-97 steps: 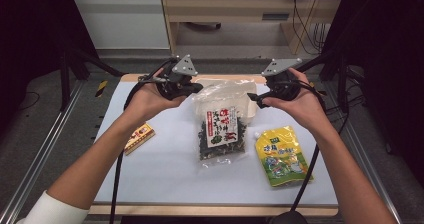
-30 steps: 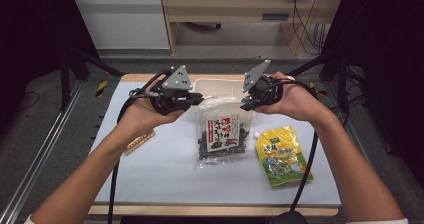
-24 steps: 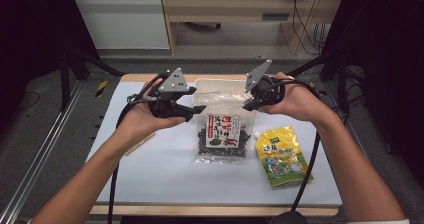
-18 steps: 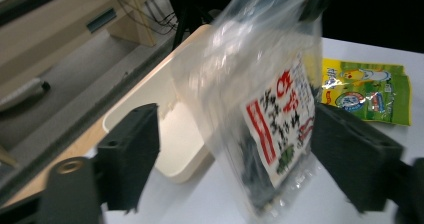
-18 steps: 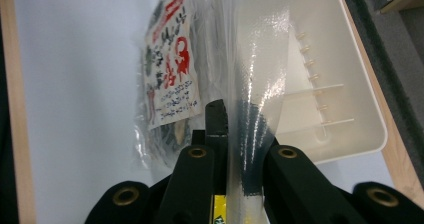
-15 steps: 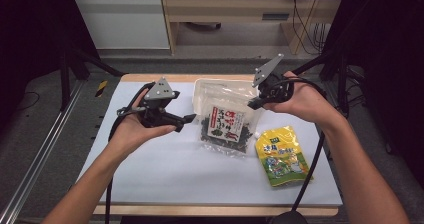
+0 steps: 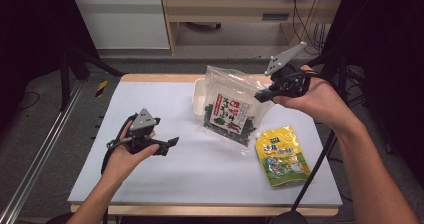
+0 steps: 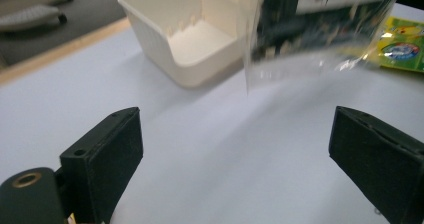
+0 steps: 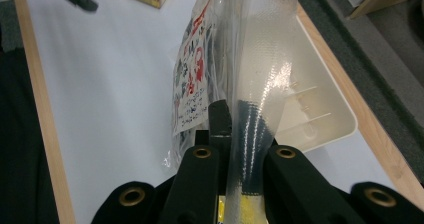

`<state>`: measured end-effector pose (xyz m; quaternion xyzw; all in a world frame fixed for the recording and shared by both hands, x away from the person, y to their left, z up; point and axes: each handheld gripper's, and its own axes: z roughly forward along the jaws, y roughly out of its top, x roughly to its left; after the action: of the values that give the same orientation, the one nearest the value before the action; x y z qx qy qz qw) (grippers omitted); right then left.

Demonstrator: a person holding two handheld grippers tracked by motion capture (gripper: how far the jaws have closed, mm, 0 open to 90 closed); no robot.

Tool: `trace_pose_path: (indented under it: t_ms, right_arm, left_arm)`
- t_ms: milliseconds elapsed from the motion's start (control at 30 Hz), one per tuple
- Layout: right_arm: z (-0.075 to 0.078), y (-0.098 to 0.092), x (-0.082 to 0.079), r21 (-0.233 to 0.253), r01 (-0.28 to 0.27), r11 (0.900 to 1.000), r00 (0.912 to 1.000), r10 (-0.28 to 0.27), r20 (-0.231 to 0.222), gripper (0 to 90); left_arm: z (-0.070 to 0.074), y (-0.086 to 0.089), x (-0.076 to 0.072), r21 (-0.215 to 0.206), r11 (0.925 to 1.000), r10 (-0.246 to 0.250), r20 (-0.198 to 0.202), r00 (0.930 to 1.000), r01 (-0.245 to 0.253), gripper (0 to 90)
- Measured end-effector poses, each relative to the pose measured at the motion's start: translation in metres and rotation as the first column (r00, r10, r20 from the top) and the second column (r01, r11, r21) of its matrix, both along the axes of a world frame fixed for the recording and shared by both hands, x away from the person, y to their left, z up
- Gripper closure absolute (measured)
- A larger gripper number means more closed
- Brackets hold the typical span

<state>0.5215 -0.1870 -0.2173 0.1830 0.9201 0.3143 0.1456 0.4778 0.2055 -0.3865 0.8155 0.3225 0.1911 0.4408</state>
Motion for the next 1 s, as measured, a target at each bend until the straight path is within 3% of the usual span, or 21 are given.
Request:
trace_pose_path:
  t_ms: [167, 300, 333, 567, 700, 1000]
  right_arm:
    - [0.016, 0.004, -0.002, 0.007, 0.067, 0.998, 0.9975, -0.068, 0.022, 87.0]
    - [0.025, 0.007, 0.001, 0.005, 0.12, 0.993, 0.9923, -0.12, 0.03, 87.1]
    - [0.027, 0.007, 0.002, 0.003, 0.131, 0.991, 0.9908, -0.131, 0.032, 87.1]
    - [0.039, 0.006, 0.012, 0.034, 0.188, 0.982, 0.9816, -0.189, 0.029, 87.2]
    - [0.042, 0.008, 0.016, 0.049, 0.217, 0.975, 0.9753, -0.219, 0.031, 87.2]
    - [0.044, 0.008, 0.023, 0.076, 0.245, 0.967, 0.9681, -0.248, 0.035, 87.1]
  left_arm:
    - [-0.028, 0.013, -0.002, 0.021, 0.9926, 0.12, -0.014, 0.9927, -0.119, 7.1]
    - [-0.036, 0.028, -0.007, 0.052, 0.9885, 0.143, -0.014, 0.9896, -0.142, 7.5]
    - [-0.038, 0.031, -0.009, 0.041, 0.9873, 0.154, -0.013, 0.988, -0.153, 7.8]
    - [-0.049, 0.033, -0.019, 0.061, 0.9874, 0.148, -0.034, 0.9883, -0.146, 7.3]
    - [-0.052, 0.027, -0.022, 0.123, 0.9841, 0.13, -0.013, 0.9914, -0.128, 7.3]
    - [-0.057, 0.025, -0.021, 0.13, 0.9834, 0.132, -0.028, 0.9909, -0.127, 6.8]
